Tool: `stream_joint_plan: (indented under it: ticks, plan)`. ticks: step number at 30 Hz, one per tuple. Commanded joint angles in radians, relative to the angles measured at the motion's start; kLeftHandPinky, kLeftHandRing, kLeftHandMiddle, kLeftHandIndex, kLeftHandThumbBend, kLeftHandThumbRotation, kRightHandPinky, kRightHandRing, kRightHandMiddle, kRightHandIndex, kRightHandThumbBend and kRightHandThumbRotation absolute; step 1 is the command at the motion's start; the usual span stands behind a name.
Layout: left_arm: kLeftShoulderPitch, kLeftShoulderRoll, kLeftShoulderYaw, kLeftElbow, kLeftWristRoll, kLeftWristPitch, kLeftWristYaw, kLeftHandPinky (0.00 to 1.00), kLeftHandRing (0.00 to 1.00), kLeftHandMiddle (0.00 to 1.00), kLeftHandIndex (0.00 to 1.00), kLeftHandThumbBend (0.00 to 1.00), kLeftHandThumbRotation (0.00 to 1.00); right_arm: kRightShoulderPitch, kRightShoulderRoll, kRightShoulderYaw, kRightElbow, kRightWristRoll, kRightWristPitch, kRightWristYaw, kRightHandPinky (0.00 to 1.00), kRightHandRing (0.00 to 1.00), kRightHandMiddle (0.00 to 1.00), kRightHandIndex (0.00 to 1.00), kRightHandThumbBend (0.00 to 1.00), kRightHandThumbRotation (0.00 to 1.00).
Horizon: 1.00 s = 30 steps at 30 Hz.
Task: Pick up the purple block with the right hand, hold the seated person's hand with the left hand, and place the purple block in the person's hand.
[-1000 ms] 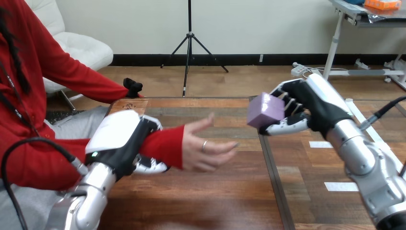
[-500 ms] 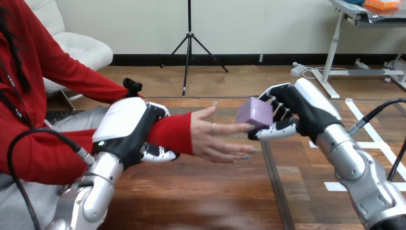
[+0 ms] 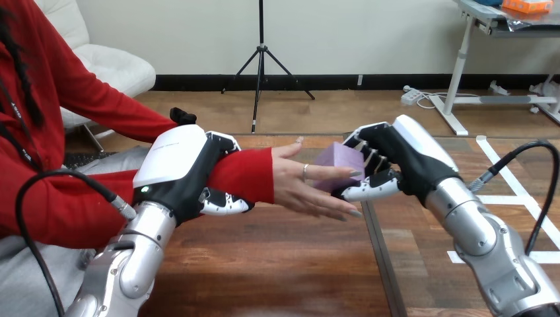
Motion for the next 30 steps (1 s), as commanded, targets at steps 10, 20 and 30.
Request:
stream_joint_plan:
  ticks: [10,20,30]
  plan:
    - [-0.173,-0.046,0.012,-0.108,-0.016,-0.011,0.007,0.34,0.41,0.47,0.49,0.68,0.00,-0.024,0.035,0.017,-0.163,-0.005,-0.021,0.023,0.32,0.36,0.42,0.47,0.62,0.00]
    - [-0.161,-0.053,0.005,-0.110,-0.011,0.005,-0.003,0.34,0.41,0.47,0.49,0.69,0.00,0.000,0.043,0.022,-0.214,0.002,-0.026,0.051,0.32,0.35,0.42,0.47,0.62,0.00]
    - [-0.149,-0.056,0.003,-0.103,-0.012,0.008,-0.003,0.35,0.42,0.48,0.49,0.70,0.00,0.024,0.049,0.028,-0.264,0.007,-0.027,0.072,0.31,0.35,0.41,0.47,0.61,0.00]
